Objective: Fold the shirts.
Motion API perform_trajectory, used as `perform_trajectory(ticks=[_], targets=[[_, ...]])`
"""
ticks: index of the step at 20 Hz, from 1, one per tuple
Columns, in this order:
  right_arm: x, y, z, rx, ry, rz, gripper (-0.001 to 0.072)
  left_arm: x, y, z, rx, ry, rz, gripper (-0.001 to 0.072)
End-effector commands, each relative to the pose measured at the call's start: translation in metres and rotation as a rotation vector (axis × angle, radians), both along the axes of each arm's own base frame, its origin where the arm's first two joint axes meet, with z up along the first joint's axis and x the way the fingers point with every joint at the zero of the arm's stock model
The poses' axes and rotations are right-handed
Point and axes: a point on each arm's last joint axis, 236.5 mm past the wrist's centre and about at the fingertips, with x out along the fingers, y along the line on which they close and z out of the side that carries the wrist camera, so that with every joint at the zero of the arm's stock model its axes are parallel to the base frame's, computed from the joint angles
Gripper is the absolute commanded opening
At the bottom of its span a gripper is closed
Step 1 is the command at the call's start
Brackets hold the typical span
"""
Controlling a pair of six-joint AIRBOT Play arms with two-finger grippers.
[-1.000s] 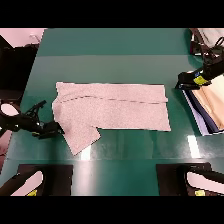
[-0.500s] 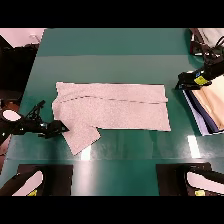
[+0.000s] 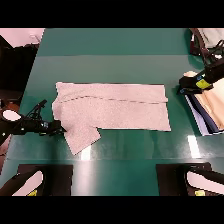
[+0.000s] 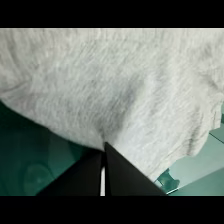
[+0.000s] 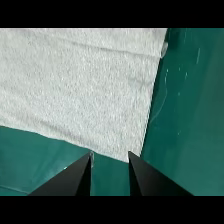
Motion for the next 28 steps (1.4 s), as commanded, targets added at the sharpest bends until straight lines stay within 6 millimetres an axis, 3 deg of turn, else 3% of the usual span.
perform_trajectory(ticks=[1, 3, 4, 5, 6, 8, 9, 12, 17, 18, 19, 21, 24, 26, 28], targets=[[-0.029, -0.014, -0.025, 0.006, 0.063, -0.057, 0.0277, -0.006, -0.004, 0.003, -0.018, 0.008, -0.032, 0.002], [-0.053, -0.027, -0.055, 0.013, 0.094, -0.134, 0.0278, -0.006, -0.005, 0.003, -0.018, 0.007, -0.039, 0.002], [-0.068, -0.033, -0.074, 0.021, 0.115, -0.163, 0.0338, -0.007, -0.005, 0.003, -0.019, 0.005, -0.044, 0.0021], [-0.083, -0.033, -0.092, 0.054, 0.142, -0.176, 0.049, -0.006, -0.005, 0.003, -0.018, 0.004, -0.043, 0.002], [-0.094, -0.026, -0.106, 0.114, 0.166, -0.203, 0.0511, -0.006, -0.005, 0.003, -0.019, 0.004, -0.043, 0.0021], [-0.105, -0.015, -0.131, 0.216, 0.165, -0.25, 0.0502, -0.006, -0.005, 0.003, -0.019, 0.004, -0.043, 0.002], [-0.107, -0.012, -0.141, 0.245, 0.164, -0.276, 0.0439, -0.006, -0.005, 0.003, -0.018, 0.004, -0.042, 0.0021], [-0.106, -0.006, -0.16, 0.262, 0.142, -0.318, 0.0439, -0.006, -0.005, 0.003, -0.018, 0.004, -0.043, 0.0021], [-0.094, 0.0, -0.166, 0.234, 0.086, -0.295, 0.0416, -0.006, -0.005, 0.003, -0.018, 0.003, -0.042, 0.0021], [-0.095, 0.002, -0.166, 0.233, 0.087, -0.287, 0.0308, -0.006, -0.005, 0.003, -0.018, 0.003, -0.042, 0.0021], [-0.095, 0.004, -0.166, 0.232, 0.087, -0.28, 0.0274, -0.006, -0.004, 0.003, -0.017, 0.004, -0.043, 0.0021], [-0.096, 0.006, -0.165, 0.229, 0.086, -0.264, 0.0021, -0.007, -0.003, 0.002, -0.011, 0.006, -0.048, 0.002], [-0.105, -0.001, -0.152, 0.203, 0.072, -0.245, 0.0019, -0.017, 0.01, 0.009, 0.055, 0.046, -0.12, 0.0018], [-0.13, -0.02, -0.139, 0.139, 0.096, -0.228, 0.0019, -0.021, 0.019, 0.024, 0.099, 0.039, -0.153, 0.0017], [-0.159, -0.035, -0.125, 0.093, 0.138, -0.238, 0.0019, -0.026, 0.01, 0.045, 0.076, -0.002, -0.162, 0.0017]])
